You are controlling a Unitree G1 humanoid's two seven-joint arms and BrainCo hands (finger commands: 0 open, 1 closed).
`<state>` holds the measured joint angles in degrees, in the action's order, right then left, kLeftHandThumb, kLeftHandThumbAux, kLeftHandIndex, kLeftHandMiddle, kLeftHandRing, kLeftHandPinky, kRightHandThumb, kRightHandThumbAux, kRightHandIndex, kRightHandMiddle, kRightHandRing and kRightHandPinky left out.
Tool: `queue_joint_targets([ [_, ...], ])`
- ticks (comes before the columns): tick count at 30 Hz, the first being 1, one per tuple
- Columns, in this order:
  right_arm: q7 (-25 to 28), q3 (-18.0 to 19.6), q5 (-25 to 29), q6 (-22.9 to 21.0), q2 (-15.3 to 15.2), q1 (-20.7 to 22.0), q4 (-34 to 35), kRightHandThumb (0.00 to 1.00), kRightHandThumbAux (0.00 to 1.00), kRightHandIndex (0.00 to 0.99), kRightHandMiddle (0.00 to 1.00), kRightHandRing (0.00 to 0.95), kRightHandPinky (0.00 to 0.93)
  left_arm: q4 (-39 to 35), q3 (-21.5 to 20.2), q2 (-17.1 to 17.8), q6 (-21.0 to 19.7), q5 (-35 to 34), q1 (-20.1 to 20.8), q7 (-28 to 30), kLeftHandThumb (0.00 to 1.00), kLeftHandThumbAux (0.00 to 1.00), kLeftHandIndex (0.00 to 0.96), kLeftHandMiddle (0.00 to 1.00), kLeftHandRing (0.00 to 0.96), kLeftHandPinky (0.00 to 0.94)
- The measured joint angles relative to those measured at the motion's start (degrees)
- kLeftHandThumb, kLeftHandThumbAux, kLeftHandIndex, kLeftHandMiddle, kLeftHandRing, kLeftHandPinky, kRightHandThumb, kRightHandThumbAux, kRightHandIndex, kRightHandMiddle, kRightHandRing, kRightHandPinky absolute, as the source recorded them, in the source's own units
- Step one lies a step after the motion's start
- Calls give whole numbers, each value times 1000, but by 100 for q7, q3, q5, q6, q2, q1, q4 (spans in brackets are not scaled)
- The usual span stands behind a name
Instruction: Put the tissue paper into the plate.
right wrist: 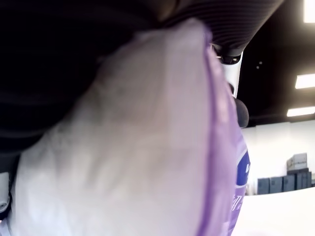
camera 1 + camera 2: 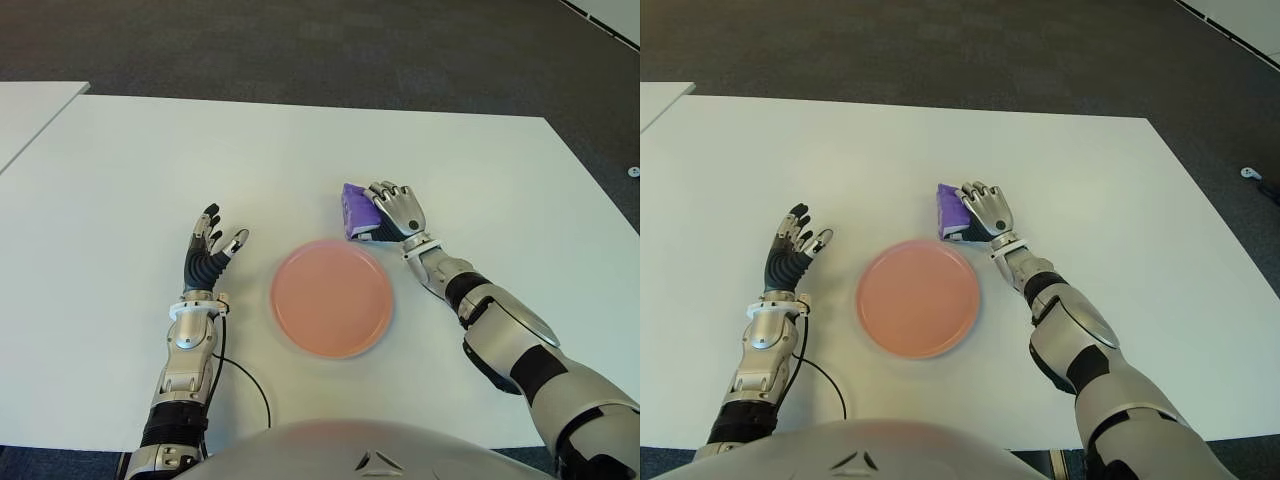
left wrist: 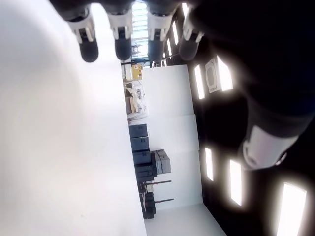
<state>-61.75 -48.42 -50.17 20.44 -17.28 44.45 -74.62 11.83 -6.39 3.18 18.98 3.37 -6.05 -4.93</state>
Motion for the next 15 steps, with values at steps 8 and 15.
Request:
queue_joint_targets([
  [8, -712, 129, -133, 409, -126, -9, 244, 856, 676, 403, 543, 885, 868, 14, 3, 46, 0, 1, 9, 0, 0, 601, 0, 0, 0, 0],
  [15, -1025, 609, -32, 845, -306, 82, 902, 856, 677, 401, 541, 883, 862, 59, 12, 30, 4, -9, 23, 0, 0, 608, 0, 0, 0, 0],
])
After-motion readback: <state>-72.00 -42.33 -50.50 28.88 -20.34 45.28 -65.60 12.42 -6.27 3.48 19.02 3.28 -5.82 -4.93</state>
